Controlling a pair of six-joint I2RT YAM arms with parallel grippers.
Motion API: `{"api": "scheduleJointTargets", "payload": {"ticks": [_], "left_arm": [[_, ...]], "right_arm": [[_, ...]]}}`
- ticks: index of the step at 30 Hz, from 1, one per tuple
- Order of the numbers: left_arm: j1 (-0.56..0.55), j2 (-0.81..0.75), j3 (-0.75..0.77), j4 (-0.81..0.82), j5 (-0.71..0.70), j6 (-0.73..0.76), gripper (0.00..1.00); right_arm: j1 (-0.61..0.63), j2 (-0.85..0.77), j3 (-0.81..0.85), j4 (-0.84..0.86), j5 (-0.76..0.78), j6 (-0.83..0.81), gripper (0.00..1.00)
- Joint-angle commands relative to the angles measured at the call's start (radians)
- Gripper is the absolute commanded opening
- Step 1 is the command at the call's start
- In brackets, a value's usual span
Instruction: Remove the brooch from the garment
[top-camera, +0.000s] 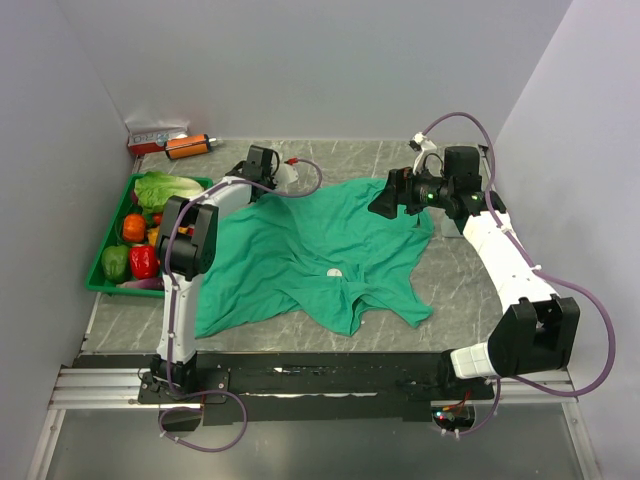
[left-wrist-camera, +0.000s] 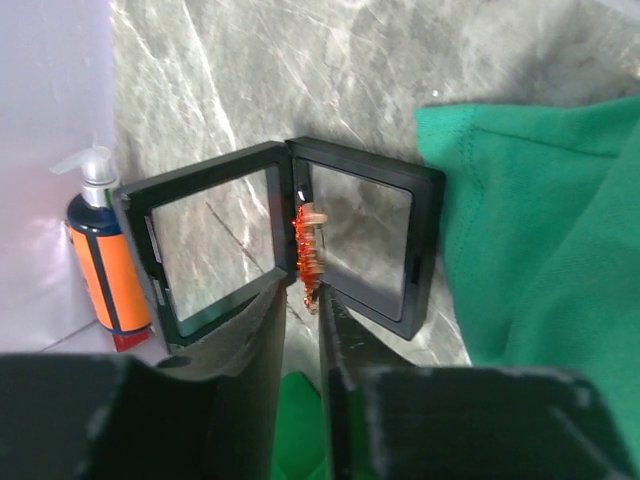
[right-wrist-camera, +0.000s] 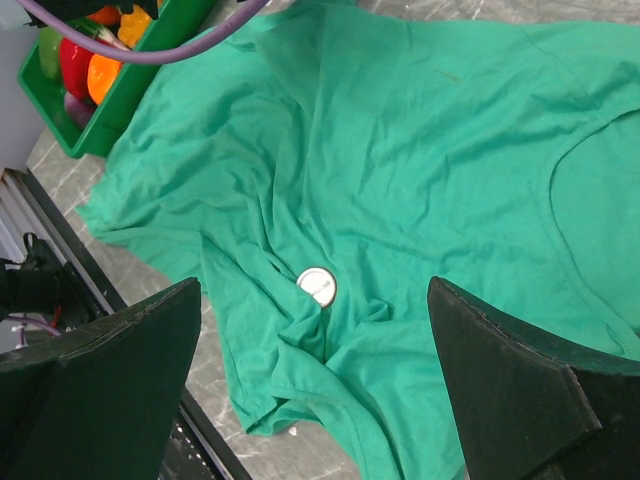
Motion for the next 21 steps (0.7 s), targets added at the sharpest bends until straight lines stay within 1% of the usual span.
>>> {"api": "scheduleJointTargets", "payload": {"ticks": [1, 5, 9, 10, 12, 13, 16, 17, 18, 19, 21], "left_arm": [[-0.004, -0.009, 0.007, -0.037, -0.003, -0.029, 0.28], [-0.004, -0.018, 0.013, -0.070, 0.011, -0.067, 0.33], [-0.004, -0.064, 0.050, -0.152, 0.099, -0.148, 0.38], [-0.004, -0.075, 0.054, -0.164, 0.141, -0.165, 0.40], [-0.004, -0.095, 0.070, -0.190, 0.161, -0.197, 0.41], [-0.004, -0.102, 0.079, -0.205, 0.196, -0.206, 0.41], [-0.003, -0.136, 0.122, -0.270, 0.270, -0.240, 0.44], [-0.004, -0.148, 0.142, -0.287, 0.331, -0.257, 0.45], [-0.003, -0.177, 0.148, -0.316, 0.359, -0.265, 0.47], [-0.001, -0.193, 0.159, -0.328, 0.394, -0.274, 0.50], [-0.001, -0.246, 0.165, -0.334, 0.461, -0.317, 0.52]], "right_arm": [[-0.007, 0.005, 0.036, 0.035, -0.019, -0.005, 1.00], [-0.005, 0.010, 0.043, 0.034, -0.023, -0.002, 1.00], [-0.007, 0.011, 0.059, 0.014, -0.014, -0.009, 1.00], [-0.005, 0.014, 0.063, 0.003, -0.002, -0.011, 1.00], [-0.007, 0.024, 0.091, -0.038, 0.009, -0.020, 1.00], [-0.007, 0.028, 0.105, -0.055, 0.009, -0.052, 1.00], [-0.007, 0.050, 0.183, -0.138, -0.012, -0.100, 1.00], [-0.007, 0.053, 0.226, -0.152, -0.009, -0.112, 1.00], [-0.005, 0.054, 0.246, -0.166, 0.007, -0.107, 1.00], [-0.005, 0.057, 0.263, -0.181, 0.065, -0.098, 1.00], [-0.002, 0.086, 0.345, -0.222, 0.156, -0.053, 1.00]]}}
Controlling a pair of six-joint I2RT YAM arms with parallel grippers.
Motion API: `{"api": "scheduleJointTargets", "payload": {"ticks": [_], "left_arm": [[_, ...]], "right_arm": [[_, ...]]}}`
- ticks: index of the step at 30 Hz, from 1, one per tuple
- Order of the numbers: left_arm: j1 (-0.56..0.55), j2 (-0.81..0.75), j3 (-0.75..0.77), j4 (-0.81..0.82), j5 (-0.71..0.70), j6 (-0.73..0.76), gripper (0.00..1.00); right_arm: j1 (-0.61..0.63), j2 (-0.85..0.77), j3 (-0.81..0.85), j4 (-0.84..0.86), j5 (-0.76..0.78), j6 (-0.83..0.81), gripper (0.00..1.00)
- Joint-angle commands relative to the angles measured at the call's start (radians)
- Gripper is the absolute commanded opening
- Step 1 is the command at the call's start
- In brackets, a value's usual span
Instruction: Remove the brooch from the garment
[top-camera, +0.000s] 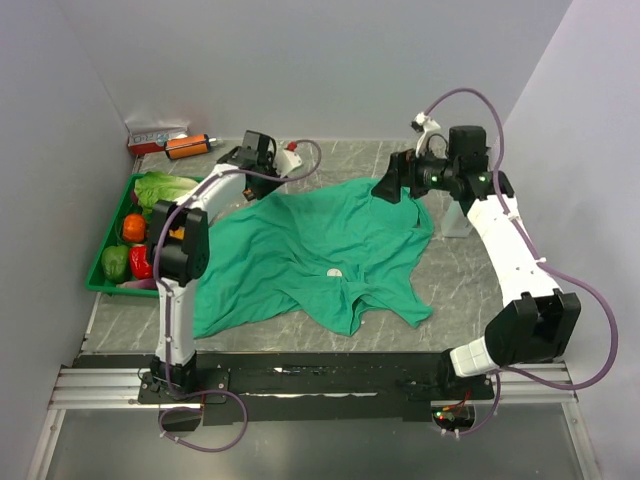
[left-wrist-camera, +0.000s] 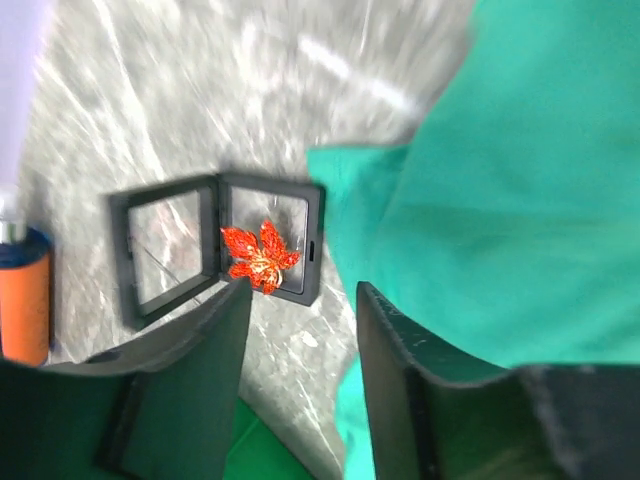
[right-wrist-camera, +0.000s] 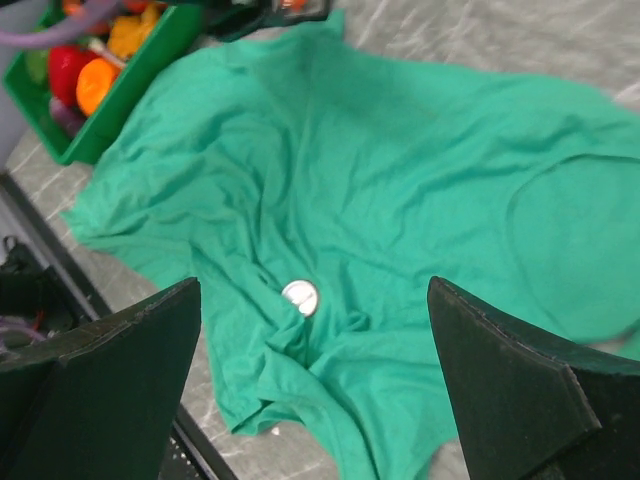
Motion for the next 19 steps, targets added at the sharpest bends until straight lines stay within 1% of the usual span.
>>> {"api": "scheduleJointTargets", "payload": {"ticks": [1, 2, 3, 4, 5, 7, 8, 9, 10, 11, 13, 14, 15, 16, 17, 18, 19], "left_arm": [[0.002, -0.180, 0.079, -0.079, 0.217, -0.107, 0.59], [0.003, -0.199, 0.096, -0.085, 0.266, -0.142, 0.63], [0.012, -0.232, 0.107, -0.091, 0.284, -0.168, 0.68], [0.020, -0.246, 0.134, -0.099, 0.306, -0.192, 0.99], [0.028, -0.262, 0.150, -0.105, 0.333, -0.247, 0.99], [0.067, -0.300, 0.192, -0.104, 0.401, -0.307, 0.99], [0.084, -0.312, 0.202, -0.087, 0.424, -0.375, 1.00], [0.125, -0.343, 0.208, -0.070, 0.476, -0.413, 0.99], [0.147, -0.358, 0.203, -0.043, 0.488, -0.456, 0.99], [0.170, -0.375, 0.194, 0.026, 0.496, -0.557, 1.00], [0.238, -0.433, 0.139, 0.120, 0.502, -0.654, 0.99], [0.259, -0.452, 0.119, 0.163, 0.501, -0.765, 1.00], [0.300, -0.484, 0.101, 0.253, 0.495, -0.814, 0.99], [0.317, -0.496, 0.066, 0.290, 0.478, -0.860, 0.99], [0.334, -0.507, 0.056, 0.330, 0.472, -0.936, 0.99], [0.372, -0.515, 0.052, 0.378, 0.469, -0.964, 1.00], [0.385, -0.513, 0.062, 0.393, 0.464, -0.986, 0.99]], "right_arm": [[-0.003, 0.044, 0.182, -0.109, 0.242, 0.031, 1.00], [-0.002, 0.063, 0.259, -0.172, 0.290, 0.039, 1.00], [-0.002, 0.093, 0.294, -0.195, 0.345, 0.083, 1.00], [-0.002, 0.100, 0.320, -0.208, 0.418, 0.092, 1.00], [-0.002, 0.100, 0.340, -0.195, 0.446, 0.094, 1.00], [-0.002, 0.083, 0.344, -0.162, 0.486, 0.097, 1.00], [-0.002, 0.081, 0.359, -0.151, 0.523, 0.102, 1.00], [-0.002, 0.086, 0.373, -0.145, 0.539, 0.118, 1.00], [-0.002, 0.091, 0.391, -0.143, 0.552, 0.126, 1.00], [-0.002, 0.095, 0.423, -0.142, 0.583, 0.134, 1.00], [-0.002, 0.094, 0.446, -0.113, 0.608, 0.126, 1.00], [-0.002, 0.094, 0.474, -0.105, 0.621, 0.123, 1.00], [-0.002, 0.103, 0.492, -0.097, 0.647, 0.114, 1.00], [-0.002, 0.109, 0.515, -0.097, 0.652, 0.106, 1.00], [-0.002, 0.115, 0.552, -0.093, 0.658, 0.100, 1.00], [-0.002, 0.120, 0.564, -0.087, 0.672, 0.086, 1.00], [-0.002, 0.121, 0.575, -0.074, 0.683, 0.083, 1.00]]}}
